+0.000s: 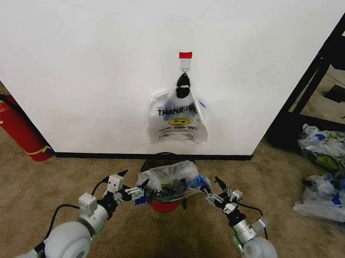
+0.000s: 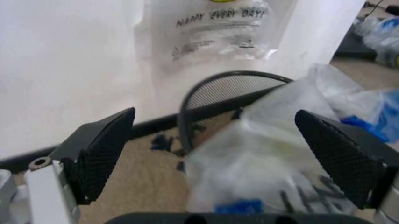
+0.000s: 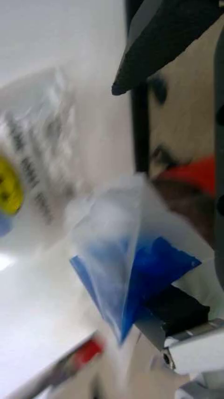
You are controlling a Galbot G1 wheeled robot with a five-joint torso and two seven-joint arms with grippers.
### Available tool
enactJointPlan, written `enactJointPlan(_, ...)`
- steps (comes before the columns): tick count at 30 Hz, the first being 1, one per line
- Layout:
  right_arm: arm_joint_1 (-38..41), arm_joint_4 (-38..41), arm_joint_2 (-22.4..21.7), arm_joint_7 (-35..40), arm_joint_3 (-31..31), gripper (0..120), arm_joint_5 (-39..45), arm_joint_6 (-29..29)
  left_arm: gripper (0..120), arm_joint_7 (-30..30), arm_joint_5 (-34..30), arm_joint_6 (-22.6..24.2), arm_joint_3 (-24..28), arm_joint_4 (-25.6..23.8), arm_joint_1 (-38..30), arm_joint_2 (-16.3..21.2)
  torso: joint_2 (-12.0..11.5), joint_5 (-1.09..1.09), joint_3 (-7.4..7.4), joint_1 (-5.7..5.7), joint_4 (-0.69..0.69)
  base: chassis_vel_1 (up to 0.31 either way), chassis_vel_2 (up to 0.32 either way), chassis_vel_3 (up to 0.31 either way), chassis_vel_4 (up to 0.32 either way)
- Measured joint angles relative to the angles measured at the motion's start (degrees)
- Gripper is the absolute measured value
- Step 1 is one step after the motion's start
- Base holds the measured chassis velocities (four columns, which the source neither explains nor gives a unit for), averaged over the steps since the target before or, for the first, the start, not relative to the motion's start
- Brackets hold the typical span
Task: Pick up the garbage bag from the wall and place it over the trash bin.
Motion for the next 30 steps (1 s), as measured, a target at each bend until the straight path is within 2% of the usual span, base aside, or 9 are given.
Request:
enactJointPlan(2, -0.12, 0.42, 0.03, 4.38, -1.0, 100, -3.16, -1.4, 100, -0.01, -0.35, 0.54, 0.08, -0.13, -1.15, 0.95, 0.0, 0.03, 0.0, 0.0, -0.02, 0.0, 0.0, 0.0, 0.0)
enactJointPlan(5, -0.55, 0.64, -0.08, 5.43, -1.67, 100, -5.33, -2.12, 100, -0.01, -0.51, 0.9, -0.02, -0.66, -1.32, 1.32, 0.0, 0.03, 0.0, 0.0, 0.02, 0.0, 0.0, 0.0, 0.0)
enactJointPlan(10, -2.59, 1.01, -1.89, 1.72, -1.82, 100, -9.39, -1.55, 100, -0.01, -0.29, 1.16, -0.35, -1.44, -0.99, 1.22, 0.0, 0.02, 0.0, 0.0, 0.0, 0.0, 0.0, 0.0, 0.0)
enactJointPlan(19, -5.76, 4.2, -5.18, -4.46, 0.16, 100, -10.98, -0.2, 100, -0.17, -0.25, 1.71, -1.03, -2.2, -0.8, 1.17, 0.0, 0.02, 0.0, 0.0, -0.01, 0.0, 0.0, 0.0, 0.0)
enactJointPlan(23, -6.24, 5.42, -6.82, -9.33, 1.02, 100, -9.85, 2.56, 100, -0.67, -2.73, 3.89, -1.24, -1.2, -2.87, 2.14, 0.0, 0.04, 0.0, 0.0, 0.04, 0.0, 0.0, 0.0, 0.0)
enactJointPlan(25, -6.74, 5.82, -6.94, -11.99, 2.38, 100, -8.71, 3.23, 100, -0.68, -4.51, 5.09, -0.23, -0.13, -4.93, 2.67, 0.0, 0.05, 0.0, 0.0, 0.06, 0.0, 0.0, 0.0, 0.0)
enactJointPlan(27, -8.88, 7.24, -6.97, -19.22, 6.57, 100, -4.2, 3.57, 100, -0.27, -8.67, 8.71, 2.78, 2.55, -11.4, 3.55, 0.0, -0.02, 0.0, 0.0, 0.04, 0.0, 0.0, 0.0, 0.0)
enactJointPlan(29, -10.45, 8.49, -6.78, -23.85, 9.12, 100, -1.21, 3.82, 100, 0.03, -11.89, 11.31, 6.2, 4.48, -17.03, 3.77, 0.0, 0.03, 0.0, 0.0, -0.04, 0.0, 0.0, 0.0, 0.0)
enactJointPlan(30, -12.44, 10.12, -6.38, -27.16, 11.76, 100, 0.76, 3.85, 100, 0.39, -15.2, 14.2, 10.81, 7.16, -23.51, 3.22, 0.0, 0.05, 0.0, 0.0, -0.03, 0.0, 0.0, 0.0, 0.0)
